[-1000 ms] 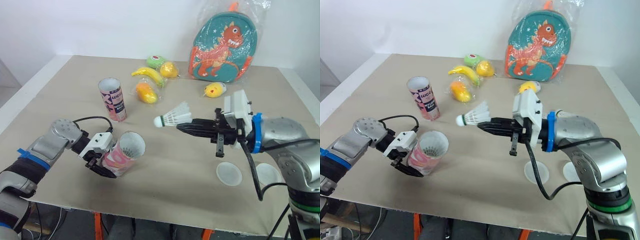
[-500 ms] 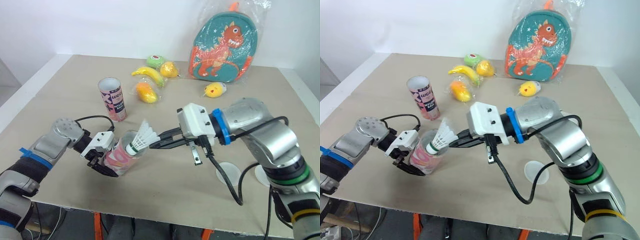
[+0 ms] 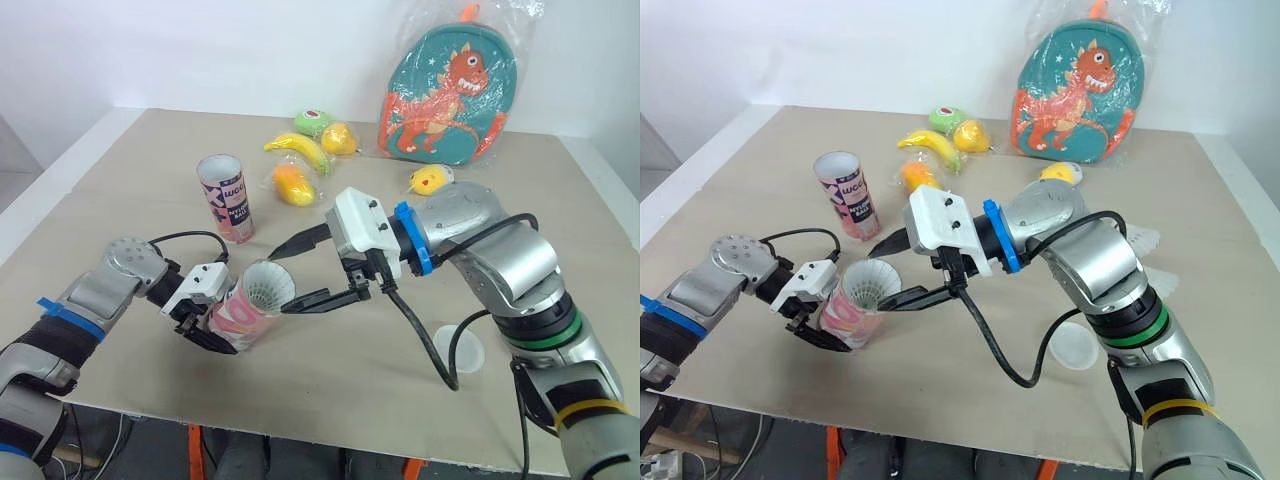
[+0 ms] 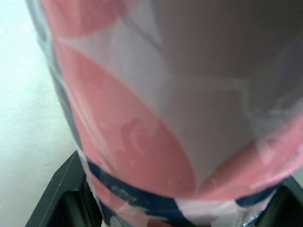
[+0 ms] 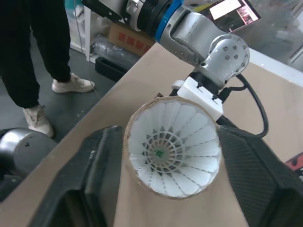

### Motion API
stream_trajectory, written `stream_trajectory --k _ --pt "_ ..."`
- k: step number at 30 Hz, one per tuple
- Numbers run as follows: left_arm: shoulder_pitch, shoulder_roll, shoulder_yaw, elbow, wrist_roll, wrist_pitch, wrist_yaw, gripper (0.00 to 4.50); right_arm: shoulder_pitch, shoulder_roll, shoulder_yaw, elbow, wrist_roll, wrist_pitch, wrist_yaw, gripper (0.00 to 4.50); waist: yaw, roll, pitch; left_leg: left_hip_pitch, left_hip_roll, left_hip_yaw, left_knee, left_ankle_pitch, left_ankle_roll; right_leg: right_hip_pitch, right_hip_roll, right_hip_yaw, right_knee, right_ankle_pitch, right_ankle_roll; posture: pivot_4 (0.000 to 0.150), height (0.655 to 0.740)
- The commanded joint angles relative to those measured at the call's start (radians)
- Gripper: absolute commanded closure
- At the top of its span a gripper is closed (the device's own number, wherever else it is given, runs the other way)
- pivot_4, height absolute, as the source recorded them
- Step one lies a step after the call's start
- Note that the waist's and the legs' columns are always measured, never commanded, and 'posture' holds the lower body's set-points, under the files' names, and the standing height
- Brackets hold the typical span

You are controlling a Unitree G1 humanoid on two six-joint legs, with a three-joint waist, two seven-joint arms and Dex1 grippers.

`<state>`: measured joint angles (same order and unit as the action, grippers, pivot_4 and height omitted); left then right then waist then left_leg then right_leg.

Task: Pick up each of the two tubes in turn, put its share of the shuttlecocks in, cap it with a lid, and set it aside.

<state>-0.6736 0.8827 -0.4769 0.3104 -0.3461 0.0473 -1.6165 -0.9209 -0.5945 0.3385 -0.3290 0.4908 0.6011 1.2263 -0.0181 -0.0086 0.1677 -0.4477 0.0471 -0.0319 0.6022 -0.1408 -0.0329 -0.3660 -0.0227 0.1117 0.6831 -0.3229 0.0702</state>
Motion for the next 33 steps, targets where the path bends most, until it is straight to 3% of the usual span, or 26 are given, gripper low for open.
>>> stream_trajectory --k 1,3,5,7,10,11,22,33 --pt "-0.019 -0.017 -0.046 0.006 0.019 -0.017 0.002 1.46 0.014 -0.012 -0.092 -0.021 0.06 0.043 -0.019 1.32 0.001 0.0 0.0 0.0 0.0 0.0 0.0 0.0 0.0 0.0 0.0 0.0 0.0 0.0 0.0 0.15 0.74" --pt "-0.035 -0.024 -0.056 0.02 0.02 -0.02 0.002 1.46 0.022 -0.017 -0.089 -0.014 0.029 0.038 -0.044 1.32 0.001 0.0 0.0 0.0 -0.001 -0.001 0.0 0.0 0.0 0.001 0.0 0.0 0.0 0.0 0.0 0.15 0.74" --pt "-0.048 -0.028 -0.063 0.037 0.019 -0.026 0.002 1.46 0.027 -0.018 -0.049 0.031 -0.049 0.002 -0.067 1.84 0.0 0.0 0.0 0.0 0.0 0.0 0.0 0.0 0.0 0.0 0.0 0.0 0.0 0.0 0.0 0.15 0.74" --pt "-0.055 -0.028 -0.07 0.047 0.016 -0.031 0.002 1.46 0.025 -0.009 -0.036 0.052 -0.072 -0.008 -0.069 2.59 -0.002 0.0 0.0 0.0 0.0 0.0 0.0 0.0 0.0 0.0 0.0 0.0 0.0 0.0 0.001 0.15 0.74" --pt "-0.065 -0.027 -0.08 0.06 0.012 -0.037 0.002 1.46 -0.005 0.014 -0.027 0.074 -0.083 -0.016 -0.062 4.17 -0.002 0.0 0.0 0.0 0.0 0.0 0.0 0.0 0.0 0.0 0.0 0.0 0.0 0.0 0.0 0.15 0.74" --pt "-0.069 -0.028 -0.082 0.063 0.01 -0.037 0.002 1.46 -0.016 0.021 -0.025 0.076 -0.082 -0.02 -0.051 4.46 -0.002 0.0 0.0 0.0 0.0 0.0 0.0 0.0 0.0 0.0 0.001 0.0 0.0 0.0 -0.001 0.15 0.74" --pt "-0.073 -0.059 -0.042 0.05 -0.028 0.043 0.002 1.46 -0.115 0.025 0.152 0.14 -0.197 -0.089 0.137 4.46 -0.001 0.0 0.0 -0.002 0.0 -0.001 0.001 0.0 0.0 -0.001 0.001 -0.001 0.0 -0.001 0.001 0.15 0.74" --pt "-0.072 -0.091 -0.012 0.033 -0.04 0.103 0.002 1.46 -0.273 0.17 0.333 0.446 -0.405 -0.316 0.263 4.46 -0.001 0.0 0.001 -0.003 0.0 -0.002 0.0 0.0 0.0 -0.003 0.001 -0.001 0.001 0.0 0.0 0.15 0.74"
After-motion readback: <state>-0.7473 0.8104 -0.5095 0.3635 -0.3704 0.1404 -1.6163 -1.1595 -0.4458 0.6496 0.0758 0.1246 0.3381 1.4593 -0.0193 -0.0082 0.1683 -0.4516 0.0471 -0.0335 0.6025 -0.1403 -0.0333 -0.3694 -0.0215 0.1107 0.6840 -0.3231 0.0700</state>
